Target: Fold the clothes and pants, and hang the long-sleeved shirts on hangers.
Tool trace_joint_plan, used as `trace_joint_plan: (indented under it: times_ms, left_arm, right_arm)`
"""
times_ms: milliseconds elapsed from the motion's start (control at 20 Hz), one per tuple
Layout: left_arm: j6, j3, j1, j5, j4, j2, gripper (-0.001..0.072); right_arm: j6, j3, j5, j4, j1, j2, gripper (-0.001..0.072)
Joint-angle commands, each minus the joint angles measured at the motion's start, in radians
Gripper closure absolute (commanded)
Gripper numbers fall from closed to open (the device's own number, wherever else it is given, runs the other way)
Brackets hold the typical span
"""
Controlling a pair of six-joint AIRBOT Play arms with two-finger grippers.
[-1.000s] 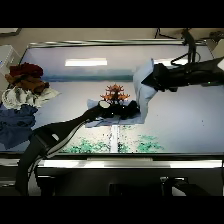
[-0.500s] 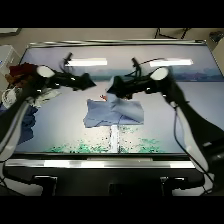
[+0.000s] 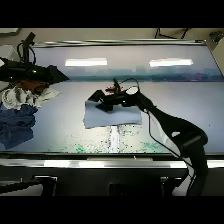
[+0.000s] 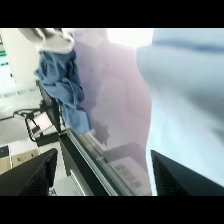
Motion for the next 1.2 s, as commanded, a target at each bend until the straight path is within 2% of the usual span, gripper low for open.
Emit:
trace_joint_plan:
  times_ms: [0,100,200,300,350,550,600,650,850,900,1000,1050,1150]
  left_arm:
    - [0.015,0.0,0.006,-0.013,0.008,0.017,0.0687]
    - [0.015,0.0,0.006,-0.013,0.008,0.017,0.0687]
    - [0.015,0.0,0.006,-0.014,0.008,0.018,0.0687]
    - [0.014,0.0,0.005,-0.014,0.008,0.021,0.0687]
    - [0.014,0.0,0.005,-0.014,0.008,0.023,0.0687]
    - [0.013,0.0,-0.005,-0.029,0.006,0.029,0.0687]
    - [0.013,0.0,-0.008,-0.036,0.007,0.032,0.0687]
    - [0.013,0.0,-0.014,-0.039,0.007,0.037,0.0687]
    - [0.013,0.0,-0.027,-0.039,0.0,0.055,0.0687]
    - [0.013,0.0,-0.03,-0.039,-0.001,0.056,0.0687]
    - [0.01,0.0,-0.036,-0.037,0.0,0.056,0.0687]
    - [0.01,0.0,-0.037,-0.037,0.0,0.056,0.0687]
    - [0.01,0.0,-0.033,-0.037,0.0,0.056,0.0687]
  right_arm:
    - [-0.001,0.001,0.104,-0.123,-0.176,0.071,0.0038]
    - [0.09,0.001,0.204,-0.361,-0.327,0.127,0.004]
    - [0.192,-0.002,0.367,-0.632,-0.458,0.14,0.005]
    - [0.203,-0.045,0.488,-0.773,-0.523,0.124,0.0049]
    - [0.19,-0.085,0.493,-0.762,-0.536,0.112,0.0049]
    - [-0.049,-0.18,0.41,-0.512,-0.499,0.045,0.0051]
    - [-0.06,-0.18,0.395,-0.498,-0.492,0.028,0.0063]
    - [-0.06,-0.18,0.377,-0.49,-0.489,0.017,0.0113]
    - [-0.106,-0.18,0.373,-0.461,-0.489,0.005,0.0181]
    - [-0.125,-0.181,0.389,-0.442,-0.489,0.001,0.0225]
    - [-0.173,-0.181,0.421,-0.408,-0.489,-0.005,0.037]
    - [-0.209,-0.18,0.444,-0.386,-0.489,-0.006,0.0524]
    - [-0.248,-0.172,0.479,-0.356,-0.492,-0.006,0.0666]
